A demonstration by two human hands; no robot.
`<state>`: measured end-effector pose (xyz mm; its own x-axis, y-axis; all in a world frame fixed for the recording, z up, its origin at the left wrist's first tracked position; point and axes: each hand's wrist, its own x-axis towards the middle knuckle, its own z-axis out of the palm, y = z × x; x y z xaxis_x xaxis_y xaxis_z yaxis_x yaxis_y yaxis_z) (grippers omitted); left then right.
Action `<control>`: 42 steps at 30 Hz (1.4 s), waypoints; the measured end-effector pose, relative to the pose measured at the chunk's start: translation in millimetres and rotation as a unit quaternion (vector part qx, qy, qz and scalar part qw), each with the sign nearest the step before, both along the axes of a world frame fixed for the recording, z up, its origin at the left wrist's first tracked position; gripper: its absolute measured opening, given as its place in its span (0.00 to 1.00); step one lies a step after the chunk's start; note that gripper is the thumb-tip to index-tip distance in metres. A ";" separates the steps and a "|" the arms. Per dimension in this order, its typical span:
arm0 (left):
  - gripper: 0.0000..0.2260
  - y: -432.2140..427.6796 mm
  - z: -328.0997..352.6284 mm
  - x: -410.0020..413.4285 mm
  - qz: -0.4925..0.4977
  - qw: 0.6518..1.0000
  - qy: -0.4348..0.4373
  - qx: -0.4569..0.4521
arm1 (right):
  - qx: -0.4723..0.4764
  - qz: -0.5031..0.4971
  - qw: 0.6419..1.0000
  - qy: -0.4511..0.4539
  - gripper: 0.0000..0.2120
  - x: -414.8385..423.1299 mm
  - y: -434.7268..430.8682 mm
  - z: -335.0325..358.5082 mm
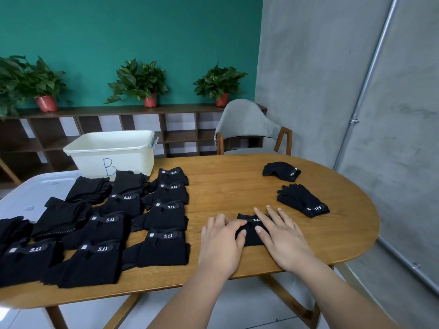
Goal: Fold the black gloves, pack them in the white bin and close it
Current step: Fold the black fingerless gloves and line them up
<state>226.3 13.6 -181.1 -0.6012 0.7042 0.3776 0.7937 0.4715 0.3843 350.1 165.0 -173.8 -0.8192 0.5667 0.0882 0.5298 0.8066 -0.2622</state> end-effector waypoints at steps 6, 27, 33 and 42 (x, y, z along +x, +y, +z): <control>0.16 -2.2 6.7 9.7 -0.032 0.992 0.095 0.073 | -0.156 -0.063 0.948 0.270 0.22 13.0 8.2 3.3; 0.36 29.5 18.4 6.6 -0.078 0.939 0.034 -0.333 | -0.122 -0.142 0.961 0.203 0.17 -0.7 19.9 3.9; 0.36 40.3 23.2 -32.1 -0.048 0.935 0.021 -0.350 | -0.060 -0.087 0.984 0.142 0.19 -38.1 28.2 12.4; 0.36 77.1 28.3 -98.1 -0.019 0.937 0.003 -0.350 | -0.001 -0.060 0.998 0.034 0.24 -63.1 29.3 -0.5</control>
<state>128.1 90.7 -152.7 -0.5698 0.8014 -0.1817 0.8162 0.5776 -0.0120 287.0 194.3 -174.3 -0.7373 0.6610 0.1398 0.6039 0.7376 -0.3021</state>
